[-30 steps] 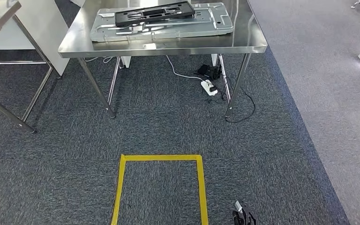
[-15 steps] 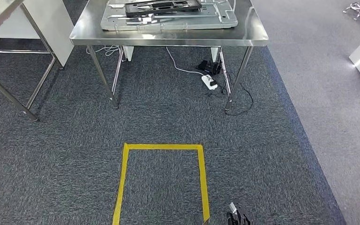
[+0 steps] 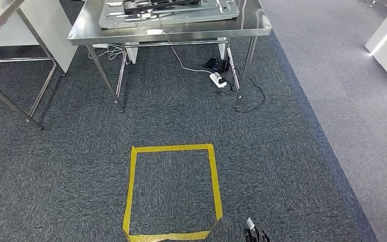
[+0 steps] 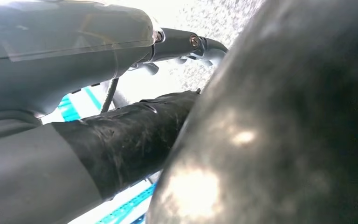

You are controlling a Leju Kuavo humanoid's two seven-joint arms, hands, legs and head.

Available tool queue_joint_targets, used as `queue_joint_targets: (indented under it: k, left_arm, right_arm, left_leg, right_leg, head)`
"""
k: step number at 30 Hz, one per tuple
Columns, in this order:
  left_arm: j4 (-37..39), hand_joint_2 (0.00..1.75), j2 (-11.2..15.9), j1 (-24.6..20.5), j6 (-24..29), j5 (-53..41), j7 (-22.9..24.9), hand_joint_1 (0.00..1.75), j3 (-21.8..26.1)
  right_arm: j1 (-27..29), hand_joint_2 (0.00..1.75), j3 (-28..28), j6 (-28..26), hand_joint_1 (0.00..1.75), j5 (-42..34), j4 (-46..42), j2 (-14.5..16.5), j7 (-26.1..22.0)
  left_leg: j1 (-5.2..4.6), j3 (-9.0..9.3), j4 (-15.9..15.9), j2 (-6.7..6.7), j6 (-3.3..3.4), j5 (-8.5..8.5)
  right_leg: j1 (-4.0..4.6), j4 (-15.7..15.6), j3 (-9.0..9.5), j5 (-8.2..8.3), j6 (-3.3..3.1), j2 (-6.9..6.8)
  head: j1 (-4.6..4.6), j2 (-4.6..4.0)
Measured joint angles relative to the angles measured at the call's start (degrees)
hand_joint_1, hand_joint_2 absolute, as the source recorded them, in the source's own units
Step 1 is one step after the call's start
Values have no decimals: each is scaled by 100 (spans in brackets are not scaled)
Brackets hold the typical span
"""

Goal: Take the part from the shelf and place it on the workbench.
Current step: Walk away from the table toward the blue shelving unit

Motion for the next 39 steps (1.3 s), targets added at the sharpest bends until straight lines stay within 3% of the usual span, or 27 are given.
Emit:
queue_joint_targets:
  k: [2,4,6,8,9,12,13,14,15,17,18,20,21,23,24,25,27,28,29,31,33,35,37,39]
  left_arm:
    - [0,0,1,0,0,2,17,0,-11]
    - [1,0,1,10,-4,4,36,0,-15]
    - [1,0,-2,24,-14,6,47,0,-16]
    - [2,0,-11,34,-28,7,40,0,-18]
    - [3,0,-14,37,-35,8,31,0,-19]
    - [3,0,-17,42,-49,9,1,0,-20]
    - [3,0,-17,43,-50,9,-4,0,-20]
    - [3,0,-16,40,-50,9,-6,0,-20]
    - [3,0,-15,35,-50,9,-7,0,-20]
    - [3,0,-11,22,-50,9,-8,0,-20]
    - [1,0,-7,15,-50,9,-8,0,-20]
    - [-2,0,4,5,-40,8,0,0,-20]
    - [-3,0,10,2,-31,8,6,0,-20]
    - [-3,0,26,2,-18,7,16,0,-21]
    - [-3,0,33,4,-15,7,16,0,-21]
    - [-3,0,38,9,-15,9,10,0,-21]
    - [-3,0,40,13,-15,14,-1,0,-20]
    - [-3,0,40,13,-15,16,-4,0,-20]
    - [-3,0,40,11,-15,18,5,0,-20]
    - [-3,0,39,11,-16,18,25,0,-20]
    - [-3,0,40,18,-16,18,37,0,-21]
    - [-3,0,39,27,-16,17,43,0,-22]
    - [-3,0,32,27,-17,17,44,0,-22]
    - [2,0,9,20,-17,17,42,0,-22]
  right_arm:
    - [0,0,57,25,0,-40,-4,0,-8]
    - [-12,0,110,49,0,-67,-19,-5,-23]
    - [-20,0,153,63,0,-74,-31,-20,-46]
    - [-12,0,201,56,0,-80,-33,-59,-69]
    - [-7,0,232,49,0,-83,-40,-76,-82]
    - [-7,0,298,34,0,-85,-68,-95,-119]
    - [-10,0,308,31,0,-85,-73,-95,-123]
    - [-11,0,317,27,0,-85,-76,-98,-125]
    - [-12,0,329,24,0,-85,-79,-103,-125]
    - [-13,0,354,20,0,-85,-80,-115,-125]
    - [-19,0,363,18,0,-85,-88,-119,-126]
    - [-47,0,377,-5,0,-87,-114,-126,-145]
    - [-59,0,384,-24,0,-90,-128,-128,-159]
    - [-51,0,413,-81,0,-97,-141,-131,-188]
    - [-41,0,431,-113,0,-100,-142,-131,-199]
    - [-34,0,447,-154,0,-103,-143,-132,-218]
    - [-46,0,464,-262,0,-90,-152,-135,-268]
    - [-56,0,471,-318,0,-80,-162,-137,-295]
    - [-64,0,482,-363,0,-71,-173,-138,-315]
    - [-64,0,509,-405,0,-67,-195,-138,-331]
    - [-60,0,528,-417,0,-67,-212,-134,-333]
    - [-64,0,537,-420,0,-67,-241,-134,-333]
    - [-63,0,547,-420,0,-67,-265,-141,-333]
    - [-47,0,562,-424,0,-67,-273,-168,-333]
  left_leg:
    - [13,506,-542,-103,40,269]
    - [10,1061,-1353,-275,104,219]
    - [-5,1239,-1724,-324,148,133]
    - [22,1162,-1758,-228,198,224]
    - [34,1111,-1774,-166,239,290]
    - [24,895,-1779,29,332,477]
    - [18,808,-1762,89,339,533]
    - [16,710,-1735,143,332,592]
    - [15,604,-1697,194,321,647]
    - [17,388,-1590,280,281,737]
    - [9,295,-1523,314,257,766]
    - [-12,180,-1414,387,196,825]
    - [-19,154,-1394,425,167,866]
    - [-5,133,-1393,456,98,927]
    - [4,97,-1338,383,54,832]
    - [13,39,-1193,281,11,630]
    - [23,-101,-631,76,-44,16]
    - [23,-137,-303,41,-43,-208]
    - [22,-126,-50,26,-30,-297]
    - [14,97,-6,5,30,-95]
    - [-3,630,-652,-112,143,172]
    - [-22,1153,-1463,-260,227,155]
    - [-41,1304,-1804,-276,248,110]
    - [-12,1217,-1850,-188,282,237]
  right_leg:
    - [-7,66,-192,119,40,77]
    - [-2,114,-337,235,96,153]
    - [2,109,-413,367,162,222]
    - [3,123,-471,399,223,245]
    - [1,235,-523,257,247,194]
    - [-27,1136,-766,-585,298,-14]
    - [-35,1472,-816,-746,315,-36]
    - [-45,1700,-806,-759,331,-50]
    - [-56,1776,-718,-643,344,-62]
    - [-83,1415,-274,-305,365,-138]
    - [-82,1018,45,-279,373,-228]
    - [-56,318,496,-449,327,-360]
    - [-36,136,568,-531,283,-376]
    - [-31,87,490,-475,172,-323]
    - [-35,82,438,-415,125,-297]
    - [-42,75,371,-346,81,-275]
    - [-38,73,198,-201,21,-208]
    - [-27,77,104,-127,5,-161]
    - [-15,84,8,-49,-2,-105]
    - [9,106,-180,97,2,11]
    - [25,121,-335,228,15,120]
    - [34,123,-431,355,55,215]
    - [33,91,-475,481,127,290]
    - [27,98,-526,464,187,272]
  head:
    - [-2,1]
    - [2,1]
    - [7,0]
    - [10,1]
    - [29,1]
    - [81,0]
    - [81,0]
    - [82,0]
    - [83,0]
    - [83,0]
    - [85,0]
    - [80,0]
    - [78,0]
    - [75,0]
    - [70,0]
    - [62,0]
    - [47,0]
    - [45,0]
    - [46,0]
    - [46,0]
    - [46,0]
    - [49,0]
    - [50,0]
    - [53,0]
